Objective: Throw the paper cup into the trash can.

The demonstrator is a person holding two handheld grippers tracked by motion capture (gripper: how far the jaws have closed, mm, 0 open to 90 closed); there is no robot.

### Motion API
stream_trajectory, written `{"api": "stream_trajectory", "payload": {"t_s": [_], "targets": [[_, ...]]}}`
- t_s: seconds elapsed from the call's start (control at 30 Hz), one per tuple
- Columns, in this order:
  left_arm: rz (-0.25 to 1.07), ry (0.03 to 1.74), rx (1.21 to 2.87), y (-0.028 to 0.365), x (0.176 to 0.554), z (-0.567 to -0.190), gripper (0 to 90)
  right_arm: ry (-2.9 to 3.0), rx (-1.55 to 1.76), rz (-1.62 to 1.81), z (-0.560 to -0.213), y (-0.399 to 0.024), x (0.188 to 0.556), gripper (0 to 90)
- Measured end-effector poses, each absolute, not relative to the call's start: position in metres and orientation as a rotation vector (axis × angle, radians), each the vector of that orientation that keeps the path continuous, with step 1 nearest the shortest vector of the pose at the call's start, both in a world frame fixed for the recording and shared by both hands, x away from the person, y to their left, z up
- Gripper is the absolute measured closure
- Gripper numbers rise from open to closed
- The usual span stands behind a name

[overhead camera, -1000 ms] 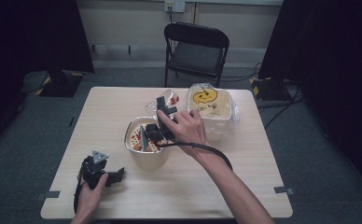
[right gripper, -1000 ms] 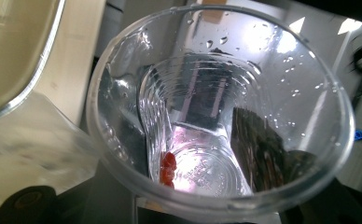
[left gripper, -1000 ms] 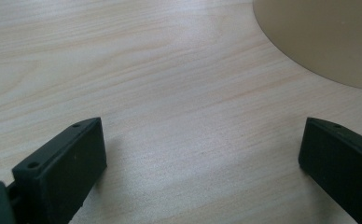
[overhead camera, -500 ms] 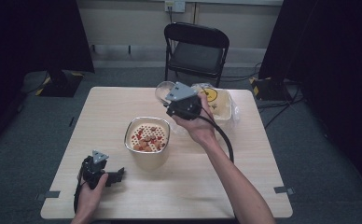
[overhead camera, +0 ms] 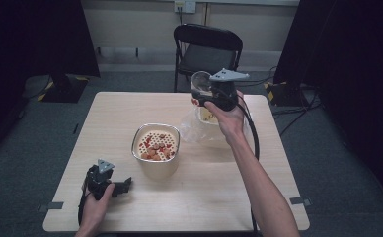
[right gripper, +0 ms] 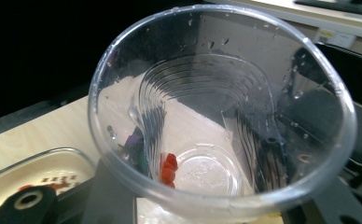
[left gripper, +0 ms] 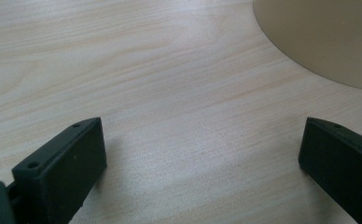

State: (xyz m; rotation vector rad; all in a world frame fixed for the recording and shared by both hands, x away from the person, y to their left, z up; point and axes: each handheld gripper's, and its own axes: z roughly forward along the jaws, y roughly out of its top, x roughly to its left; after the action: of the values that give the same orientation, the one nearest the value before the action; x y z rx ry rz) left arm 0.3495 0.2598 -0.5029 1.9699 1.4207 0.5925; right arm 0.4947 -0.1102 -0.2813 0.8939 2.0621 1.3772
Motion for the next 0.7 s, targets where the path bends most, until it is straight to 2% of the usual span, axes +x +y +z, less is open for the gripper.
{"api": "stream_trajectory", "payload": {"t_s": [0.33,0.53,0.6,0.63,0.67,0.7], "targets": [[0.592,1.421,1.970,0.260,0.349,-0.503,0.2,1.998,1.040,1.315,-0.279,-0.145,0.517,52.3],[0.592,1.421,1.970,0.260,0.349,-0.503,0.2,1.989,1.112,1.244,-0.293,-0.160,0.529,48.4],[0.592,1.421,1.970,0.260,0.349,-0.503,0.2,1.981,1.135,1.216,-0.296,-0.164,0.532,43.8],[0.592,1.421,1.970,0.260,0.349,-0.503,0.2,1.977,1.149,1.217,-0.297,-0.165,0.534,35.9],[0.592,1.421,1.970,0.260,0.349,-0.503,0.2,1.974,1.156,1.213,-0.298,-0.167,0.536,34.7],[0.592,1.421,1.970,0.260,0.349,-0.503,0.2,1.973,1.159,1.206,-0.299,-0.168,0.537,29.1]]}}
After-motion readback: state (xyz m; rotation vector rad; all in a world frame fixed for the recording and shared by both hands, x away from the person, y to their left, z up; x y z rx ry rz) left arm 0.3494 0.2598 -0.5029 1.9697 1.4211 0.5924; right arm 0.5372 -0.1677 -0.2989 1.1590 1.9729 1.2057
